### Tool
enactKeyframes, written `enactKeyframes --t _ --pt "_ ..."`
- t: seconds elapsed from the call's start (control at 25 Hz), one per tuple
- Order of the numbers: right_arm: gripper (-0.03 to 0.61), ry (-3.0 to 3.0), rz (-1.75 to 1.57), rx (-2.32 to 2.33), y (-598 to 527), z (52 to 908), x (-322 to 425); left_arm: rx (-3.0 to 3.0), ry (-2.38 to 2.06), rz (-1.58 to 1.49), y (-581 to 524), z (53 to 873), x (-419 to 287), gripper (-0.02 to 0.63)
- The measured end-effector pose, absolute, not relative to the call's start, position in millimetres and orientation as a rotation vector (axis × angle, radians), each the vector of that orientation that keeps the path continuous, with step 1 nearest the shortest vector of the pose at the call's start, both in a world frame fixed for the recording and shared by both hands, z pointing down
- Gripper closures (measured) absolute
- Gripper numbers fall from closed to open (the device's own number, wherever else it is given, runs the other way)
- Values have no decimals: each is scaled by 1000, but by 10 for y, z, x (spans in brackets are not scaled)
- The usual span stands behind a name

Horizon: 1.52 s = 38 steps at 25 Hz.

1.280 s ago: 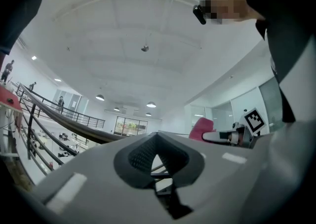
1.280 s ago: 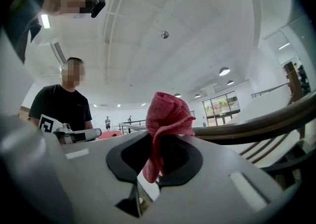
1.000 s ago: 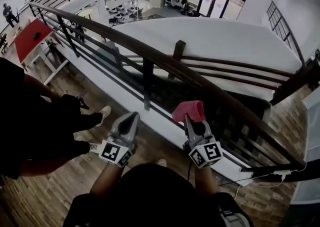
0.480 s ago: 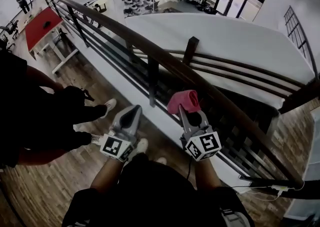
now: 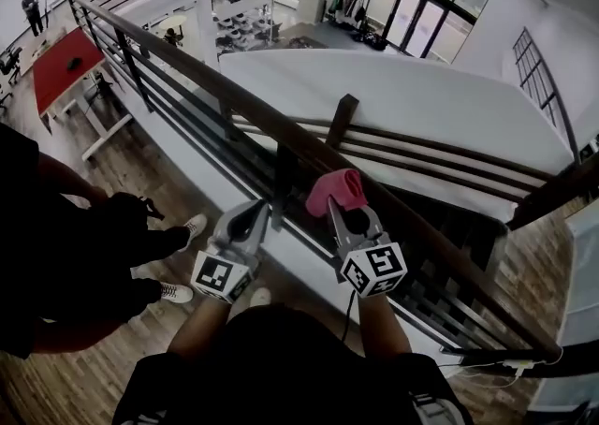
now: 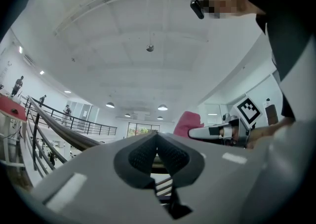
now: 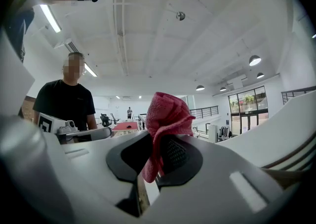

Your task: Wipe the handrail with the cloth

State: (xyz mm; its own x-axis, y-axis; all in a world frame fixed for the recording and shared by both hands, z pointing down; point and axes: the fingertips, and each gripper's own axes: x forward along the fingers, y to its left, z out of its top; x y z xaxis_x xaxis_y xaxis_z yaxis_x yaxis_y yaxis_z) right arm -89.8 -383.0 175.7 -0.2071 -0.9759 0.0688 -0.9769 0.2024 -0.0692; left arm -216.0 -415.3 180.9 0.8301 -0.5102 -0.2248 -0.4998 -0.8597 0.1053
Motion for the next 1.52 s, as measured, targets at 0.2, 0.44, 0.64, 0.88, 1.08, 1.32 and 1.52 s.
enactKeyframes --t 0.2,0.44,0.64,0.88,1.08,1.32,1.52 --pt "537 -2363 213 1988 -4286 1820 -860 2971 -778 -357 -4433 1935 -2140 615" --pt "537 -2265 323 1974 -4733 1924 -753 3000 -708 -322 -4672 1999 -2039 615" --pt "537 -2145 389 1924 -5100 1973 -651 3021 -625 -314 -4751 1964 -1905 615" --pt "537 -2026 482 1896 -5353 2212 -560 3025 -567 -298 -4843 2011 -1835 615" --pt "535 -1923 455 1863 -5399 2350 -535 3016 -569 -264 -4939 2126 -1804 615" --pt "535 -1800 389 1778 -5537 2413 -527 3019 -548 -255 -5013 2128 -1741 615" --pt "535 -1739 359 1736 -5575 2455 -532 2998 -549 -243 -5074 2175 -1765 615"
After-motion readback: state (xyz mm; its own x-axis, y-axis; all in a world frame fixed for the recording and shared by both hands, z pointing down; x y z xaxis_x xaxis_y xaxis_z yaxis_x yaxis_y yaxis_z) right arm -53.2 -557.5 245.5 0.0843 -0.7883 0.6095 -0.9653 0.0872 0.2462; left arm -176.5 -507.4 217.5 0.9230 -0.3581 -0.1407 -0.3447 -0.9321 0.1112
